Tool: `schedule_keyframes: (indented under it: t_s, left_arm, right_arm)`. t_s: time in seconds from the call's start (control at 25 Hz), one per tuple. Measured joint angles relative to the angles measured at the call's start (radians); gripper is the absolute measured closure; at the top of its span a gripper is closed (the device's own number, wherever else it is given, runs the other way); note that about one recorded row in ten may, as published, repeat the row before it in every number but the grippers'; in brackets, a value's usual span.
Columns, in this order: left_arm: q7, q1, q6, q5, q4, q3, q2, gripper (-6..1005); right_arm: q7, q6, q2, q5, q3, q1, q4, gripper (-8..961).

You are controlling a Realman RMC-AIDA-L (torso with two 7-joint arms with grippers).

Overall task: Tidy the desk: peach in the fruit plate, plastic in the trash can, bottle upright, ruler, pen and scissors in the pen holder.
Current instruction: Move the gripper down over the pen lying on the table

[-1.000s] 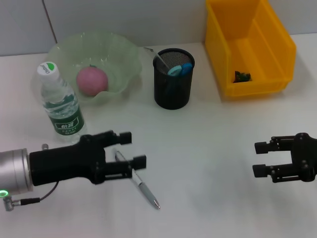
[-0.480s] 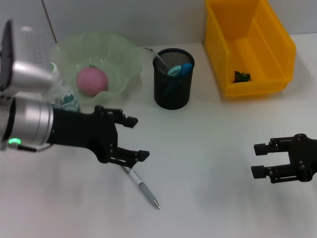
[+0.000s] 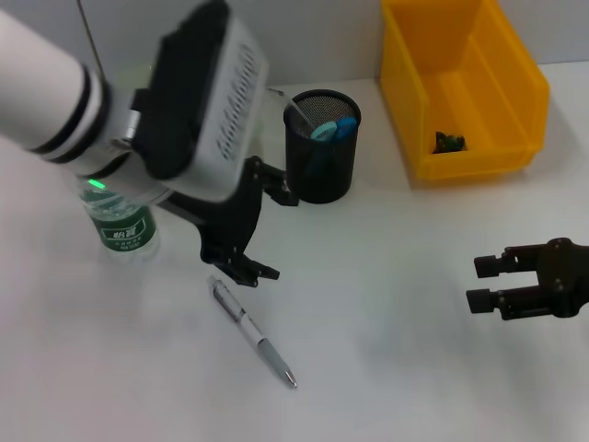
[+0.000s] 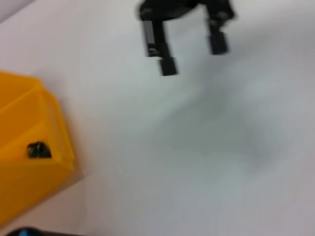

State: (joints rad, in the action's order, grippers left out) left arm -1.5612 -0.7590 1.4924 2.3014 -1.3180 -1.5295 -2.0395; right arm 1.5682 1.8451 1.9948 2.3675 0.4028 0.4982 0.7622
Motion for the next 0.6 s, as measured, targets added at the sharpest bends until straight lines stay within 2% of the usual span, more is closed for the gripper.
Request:
schedule_keyframes:
  t_s: [0.12, 0.16, 0.32, 0.6]
  left_arm:
    - [0.087, -0.02, 0.012, 0.103, -0.014, -0.036, -0.025, 222]
    - [0.106, -0.024, 0.007, 0.16, -0.023, -0.083, -0.031, 222]
    - [0.14, -0.041, -0.018, 0.259, -0.02, -0.21, -0.033, 225]
    - [0.231, -0.094, -0.004, 0.253, 0.051, -0.241, -0.035, 229]
  right_arm:
    - [0.037, -0.015, -0.002, 0.0, 0.001, 0.007, -0.004, 222]
    - [0.048, -0.027, -0.003, 0.0, 0.001, 0.01, -0.006, 223]
    - [0.086, -0.055, -0.005, 0.006, 0.001, 0.013, -0.009, 223]
    - [0.093, -0.061, -0.006, 0.004, 0.001, 0.013, -0.033, 223]
